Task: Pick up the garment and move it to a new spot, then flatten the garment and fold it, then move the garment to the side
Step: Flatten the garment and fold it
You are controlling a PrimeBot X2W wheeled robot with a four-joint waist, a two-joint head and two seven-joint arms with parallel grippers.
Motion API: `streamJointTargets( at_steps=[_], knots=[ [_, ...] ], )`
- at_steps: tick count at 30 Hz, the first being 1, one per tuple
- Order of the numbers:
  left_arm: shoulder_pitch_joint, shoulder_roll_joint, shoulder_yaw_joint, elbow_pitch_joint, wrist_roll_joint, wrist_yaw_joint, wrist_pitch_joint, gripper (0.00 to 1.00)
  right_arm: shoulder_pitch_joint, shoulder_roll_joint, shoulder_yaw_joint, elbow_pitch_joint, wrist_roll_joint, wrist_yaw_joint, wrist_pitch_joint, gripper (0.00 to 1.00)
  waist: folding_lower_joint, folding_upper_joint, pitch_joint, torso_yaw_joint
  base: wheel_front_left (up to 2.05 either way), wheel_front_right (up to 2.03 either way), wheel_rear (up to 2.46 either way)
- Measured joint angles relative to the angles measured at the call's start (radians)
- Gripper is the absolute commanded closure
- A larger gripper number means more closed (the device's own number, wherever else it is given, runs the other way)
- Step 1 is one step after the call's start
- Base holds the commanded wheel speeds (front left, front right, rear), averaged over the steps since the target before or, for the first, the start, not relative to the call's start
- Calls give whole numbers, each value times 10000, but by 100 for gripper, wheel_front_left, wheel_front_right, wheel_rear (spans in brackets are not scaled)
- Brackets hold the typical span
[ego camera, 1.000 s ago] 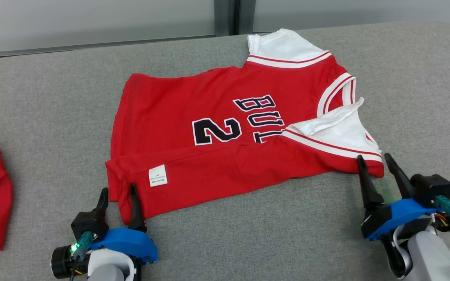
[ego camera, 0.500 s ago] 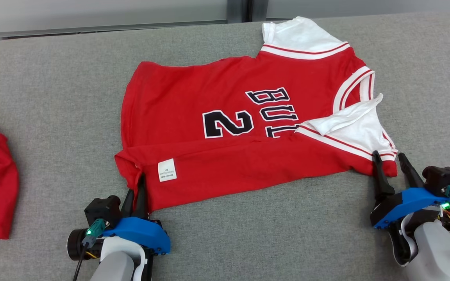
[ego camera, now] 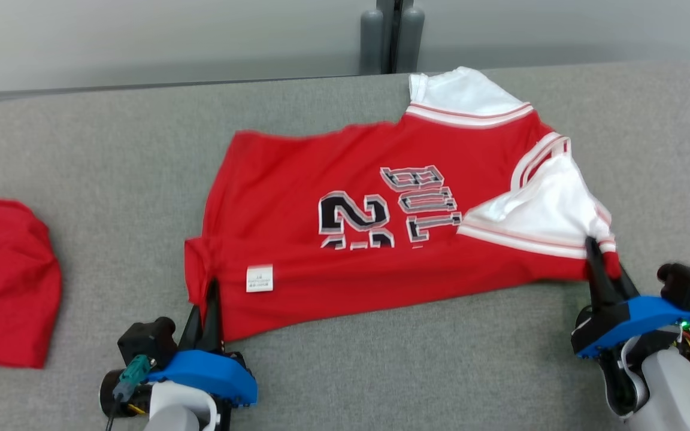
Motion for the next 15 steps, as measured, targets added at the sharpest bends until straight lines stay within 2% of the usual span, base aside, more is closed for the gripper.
streamJointTargets(
  at_steps=[5,10,11,12,13,15],
  knots=[
    [955,-4,291,-92,180,-98,0,100,1106,-90,286,-221,334,2,2,100,-3,0,-820,-36,0,0,0],
    [1810,-8,46,203,35,-111,2,100,2123,-213,721,-242,702,2,4,100,-5,0,-1278,-214,0,0,0],
    [1847,-10,-2,207,23,-86,2,67,2201,-217,790,-205,763,2,2,100,-5,0,-1296,-243,0,0,0],
    [1845,-6,-38,165,15,-2,0,0,2237,-224,848,-196,823,2,2,40,-5,0,-1272,-266,0,0,0],
    [1840,-4,-61,117,-12,86,0,0,2237,-244,867,-201,874,2,2,0,-5,0,-1220,-277,0,0,0],
    [1772,-2,-54,-82,-21,303,2,0,2197,-378,876,-228,834,0,2,0,-4,0,-1085,-277,0,0,0]
  ],
)
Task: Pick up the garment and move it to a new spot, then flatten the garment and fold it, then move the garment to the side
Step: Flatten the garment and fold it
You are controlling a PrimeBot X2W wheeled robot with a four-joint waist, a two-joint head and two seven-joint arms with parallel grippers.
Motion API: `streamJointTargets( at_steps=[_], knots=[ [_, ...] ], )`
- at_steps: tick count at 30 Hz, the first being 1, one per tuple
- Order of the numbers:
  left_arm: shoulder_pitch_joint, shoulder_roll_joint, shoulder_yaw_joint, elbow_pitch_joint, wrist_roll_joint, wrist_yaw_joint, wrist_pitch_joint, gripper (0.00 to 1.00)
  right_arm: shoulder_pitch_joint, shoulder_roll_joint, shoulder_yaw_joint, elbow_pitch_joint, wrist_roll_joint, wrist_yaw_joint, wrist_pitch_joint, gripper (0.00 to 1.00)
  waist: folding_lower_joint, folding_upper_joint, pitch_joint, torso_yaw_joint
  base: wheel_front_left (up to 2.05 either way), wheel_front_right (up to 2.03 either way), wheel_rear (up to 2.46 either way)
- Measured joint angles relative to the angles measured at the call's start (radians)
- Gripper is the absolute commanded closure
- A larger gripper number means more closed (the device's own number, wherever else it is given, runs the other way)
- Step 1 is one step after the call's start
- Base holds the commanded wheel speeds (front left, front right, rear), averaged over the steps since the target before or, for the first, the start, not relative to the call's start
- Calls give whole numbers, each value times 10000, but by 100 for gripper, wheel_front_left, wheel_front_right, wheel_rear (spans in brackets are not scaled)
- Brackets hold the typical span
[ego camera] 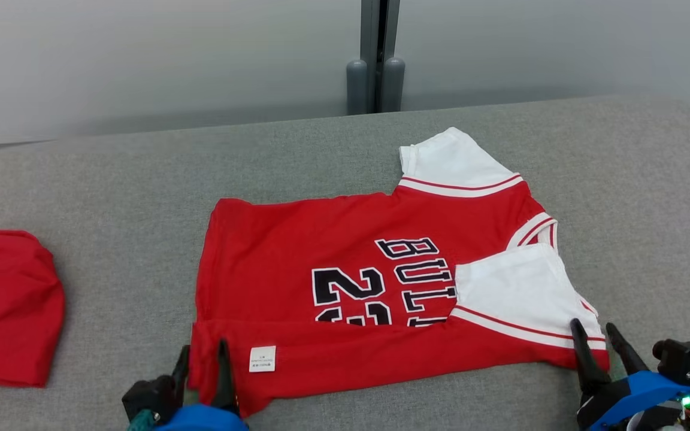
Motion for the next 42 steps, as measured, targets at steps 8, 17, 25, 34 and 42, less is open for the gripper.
streamJointTargets(
  at_steps=[8,17,25,34,42],
  knots=[
    [-2085,8,376,-305,677,420,-2,0,-911,-113,-201,-366,-380,0,0,0,1,0,965,-48,0,0,0],
    [-5344,286,660,2405,930,702,163,0,-2213,-205,366,-663,-476,0,0,0,3,0,2229,-351,0,0,0],
    [-6650,389,508,4098,945,385,159,0,-2829,-508,798,-771,-410,0,0,0,3,0,2722,-501,0,0,0],
    [-7637,332,56,5488,1124,318,249,53,-4142,-1152,1814,-556,-414,0,4,0,0,0,3105,-456,0,0,0],
    [-8204,61,-219,5637,1158,370,63,100,-6443,-1887,2585,499,174,2,1244,0,0,0,3466,42,0,0,0]
  ],
)
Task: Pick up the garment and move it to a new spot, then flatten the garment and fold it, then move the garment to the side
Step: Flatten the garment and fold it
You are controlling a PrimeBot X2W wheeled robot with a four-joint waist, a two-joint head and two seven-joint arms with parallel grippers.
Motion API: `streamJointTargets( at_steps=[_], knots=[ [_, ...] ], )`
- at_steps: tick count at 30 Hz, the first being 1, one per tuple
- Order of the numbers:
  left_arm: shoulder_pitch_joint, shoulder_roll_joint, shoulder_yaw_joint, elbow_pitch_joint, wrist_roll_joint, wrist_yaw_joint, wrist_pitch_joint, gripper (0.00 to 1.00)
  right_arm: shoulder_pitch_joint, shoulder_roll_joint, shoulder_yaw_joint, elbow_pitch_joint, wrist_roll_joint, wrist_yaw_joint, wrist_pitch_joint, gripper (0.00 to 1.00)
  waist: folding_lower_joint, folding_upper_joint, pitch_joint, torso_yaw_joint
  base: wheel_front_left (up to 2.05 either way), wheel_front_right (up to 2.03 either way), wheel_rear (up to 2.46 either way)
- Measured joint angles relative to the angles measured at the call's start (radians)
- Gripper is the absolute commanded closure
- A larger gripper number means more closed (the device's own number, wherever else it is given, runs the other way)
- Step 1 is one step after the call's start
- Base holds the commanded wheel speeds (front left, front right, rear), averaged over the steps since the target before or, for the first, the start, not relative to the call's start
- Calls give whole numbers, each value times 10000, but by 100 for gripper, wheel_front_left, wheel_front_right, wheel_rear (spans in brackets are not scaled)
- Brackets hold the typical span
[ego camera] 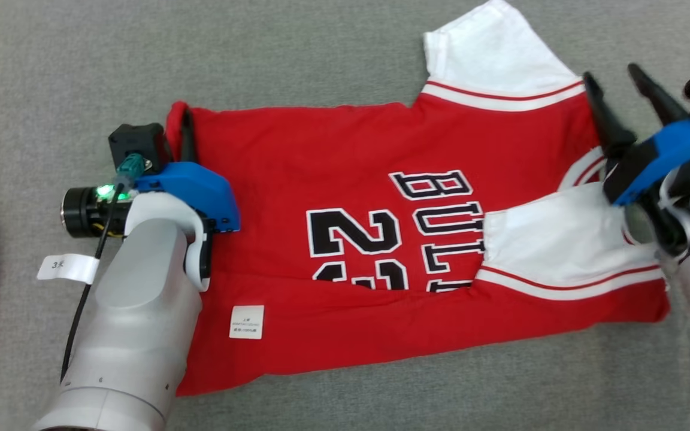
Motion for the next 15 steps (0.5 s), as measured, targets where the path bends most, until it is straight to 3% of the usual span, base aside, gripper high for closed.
streamJointTargets(
  at_steps=[11,15],
  knots=[
    [262,-142,-303,-1925,-50,105,-56,100,-1961,-1112,1049,859,817,-2,1377,0,2,0,564,1096,0,0,0],
    [360,-102,-819,-2608,-447,98,-58,100,-2545,-1423,1557,974,1122,-2,2000,0,2,-1,828,1415,0,0,0]
  ],
)
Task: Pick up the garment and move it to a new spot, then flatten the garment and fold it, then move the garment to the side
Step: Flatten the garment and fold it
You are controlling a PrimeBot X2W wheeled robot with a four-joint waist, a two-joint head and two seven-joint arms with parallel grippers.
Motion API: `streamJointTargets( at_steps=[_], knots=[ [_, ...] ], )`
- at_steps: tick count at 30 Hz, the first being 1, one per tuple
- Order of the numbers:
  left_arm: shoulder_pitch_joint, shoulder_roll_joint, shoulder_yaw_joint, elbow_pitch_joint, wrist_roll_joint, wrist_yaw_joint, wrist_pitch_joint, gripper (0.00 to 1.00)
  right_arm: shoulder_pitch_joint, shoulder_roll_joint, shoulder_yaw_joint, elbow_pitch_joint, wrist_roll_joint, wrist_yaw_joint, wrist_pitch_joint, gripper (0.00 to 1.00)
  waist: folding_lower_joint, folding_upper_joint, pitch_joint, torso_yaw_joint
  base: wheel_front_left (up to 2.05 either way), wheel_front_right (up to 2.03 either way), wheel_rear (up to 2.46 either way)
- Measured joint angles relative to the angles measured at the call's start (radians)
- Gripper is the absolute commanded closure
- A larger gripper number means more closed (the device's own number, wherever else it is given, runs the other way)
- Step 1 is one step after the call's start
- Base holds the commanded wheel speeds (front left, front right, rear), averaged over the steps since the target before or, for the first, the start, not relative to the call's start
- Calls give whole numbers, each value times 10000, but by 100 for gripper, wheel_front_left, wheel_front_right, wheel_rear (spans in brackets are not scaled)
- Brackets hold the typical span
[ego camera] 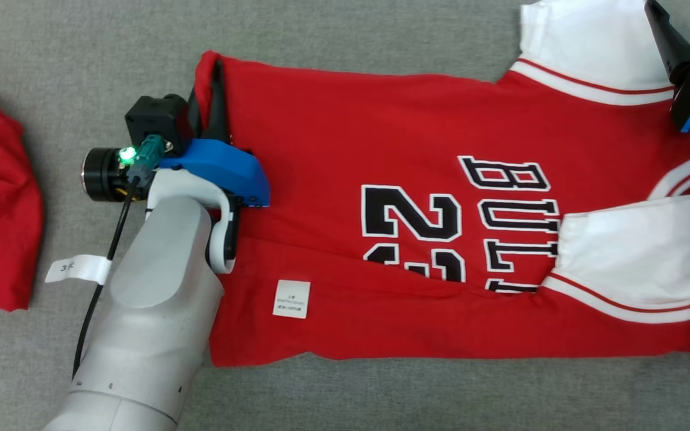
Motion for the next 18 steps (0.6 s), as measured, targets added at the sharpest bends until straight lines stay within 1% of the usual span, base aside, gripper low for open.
streamJointTargets(
  at_steps=[5,9,14,15,16,17,18],
  knots=[
    [-13,21,-869,-688,-688,165,-27,100,-699,-324,328,339,426,0,587,0,0,0,380,473,0,0,0],
    [-32,4,-1521,-1108,-1212,403,-31,100,-1011,-405,683,550,594,0,922,0,0,0,634,872,0,0,0],
    [-47,-8,-2013,-1388,-1647,663,-40,100,-1360,-704,1150,617,821,-2,1266,0,-1,0,827,1209,0,0,0],
    [-47,-10,-2096,-1404,-1705,715,-40,100,-1387,-746,1233,627,905,-4,1369,23,-2,1,832,1248,0,0,0],
    [-46,-12,-2113,-1406,-1749,717,-40,100,-1395,-777,1289,629,976,-12,1400,73,-2,0,823,1267,0,0,0],
    [-43,-10,-2136,-1406,-1808,740,-38,100,-1394,-780,1329,635,1057,-12,1390,100,-1,0,802,1275,0,0,0],
    [-19,-10,-2146,-1432,-1810,784,-36,100,-1397,-780,1392,640,1081,-2,1296,100,-1,0,775,1277,0,0,0]
  ],
)
